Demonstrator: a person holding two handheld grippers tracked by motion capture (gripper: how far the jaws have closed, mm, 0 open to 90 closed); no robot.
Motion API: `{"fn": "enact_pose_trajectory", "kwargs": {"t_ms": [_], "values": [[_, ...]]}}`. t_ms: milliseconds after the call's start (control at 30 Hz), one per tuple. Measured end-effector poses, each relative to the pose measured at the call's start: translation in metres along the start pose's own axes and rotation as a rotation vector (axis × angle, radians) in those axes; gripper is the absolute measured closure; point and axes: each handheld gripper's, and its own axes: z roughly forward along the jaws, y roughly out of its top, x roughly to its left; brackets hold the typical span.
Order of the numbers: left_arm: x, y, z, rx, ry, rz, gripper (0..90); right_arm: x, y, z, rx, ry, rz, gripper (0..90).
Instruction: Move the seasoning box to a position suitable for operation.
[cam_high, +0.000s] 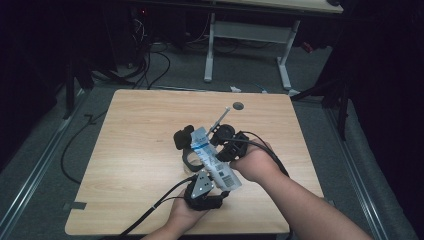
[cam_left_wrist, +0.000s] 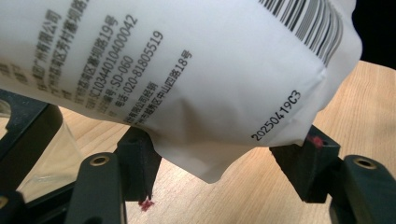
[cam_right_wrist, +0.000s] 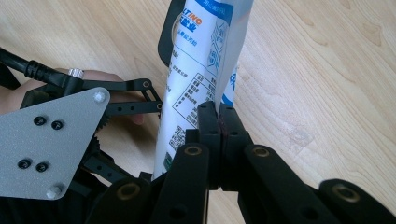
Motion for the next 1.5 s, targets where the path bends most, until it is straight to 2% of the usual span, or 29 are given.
{"fn": "enact_pose_trajectory", "kwargs": {"t_ms": [600, 633, 900, 1133, 1167, 1200, 1267, 1333, 1433, 1500], "values": [[0.004, -0.001, 0.000, -0.016, 0.018, -0.024, 33.2, 0.004, 0.000, -0.004, -0.009, -0.012, 0.014, 90.0], [0.003, -0.001, 0.001, -0.017, 0.016, -0.027, 33.6, 0.003, 0.000, -0.004, -0.010, -0.013, 0.003, 90.0], [0.001, -0.004, -0.001, -0.027, 0.014, 0.007, 39.9, 0.003, -0.001, -0.004, -0.008, -0.013, 0.007, 90.0], [-0.003, -0.004, -0.003, -0.035, -0.008, 0.008, 41.3, 0.003, 0.000, -0.006, -0.002, -0.014, 0.003, 90.0], [-0.004, -0.004, -0.004, -0.044, -0.004, 0.013, 42.3, 0.003, 0.001, -0.006, -0.004, -0.014, 0.000, 90.0], [-0.004, -0.005, -0.005, -0.041, -0.021, 0.021, 50.0, 0.003, 0.001, -0.006, -0.003, -0.015, 0.001, 90.0], [-0.006, -0.007, -0.006, -0.042, -0.026, 0.043, 50.8, 0.004, 0.002, -0.006, 0.002, -0.015, -0.002, 90.0], [-0.006, -0.006, -0.005, -0.044, -0.020, 0.023, 52.8, 0.005, 0.003, -0.006, 0.005, -0.013, -0.006, 90.0], [-0.003, -0.002, -0.003, -0.050, -0.009, -0.008, 45.1, 0.005, 0.003, -0.005, 0.007, -0.016, -0.002, 90.0], [-0.002, -0.001, -0.002, -0.055, -0.006, -0.009, 40.2, 0.006, 0.003, -0.005, 0.001, -0.025, -0.004, 90.0]]}}
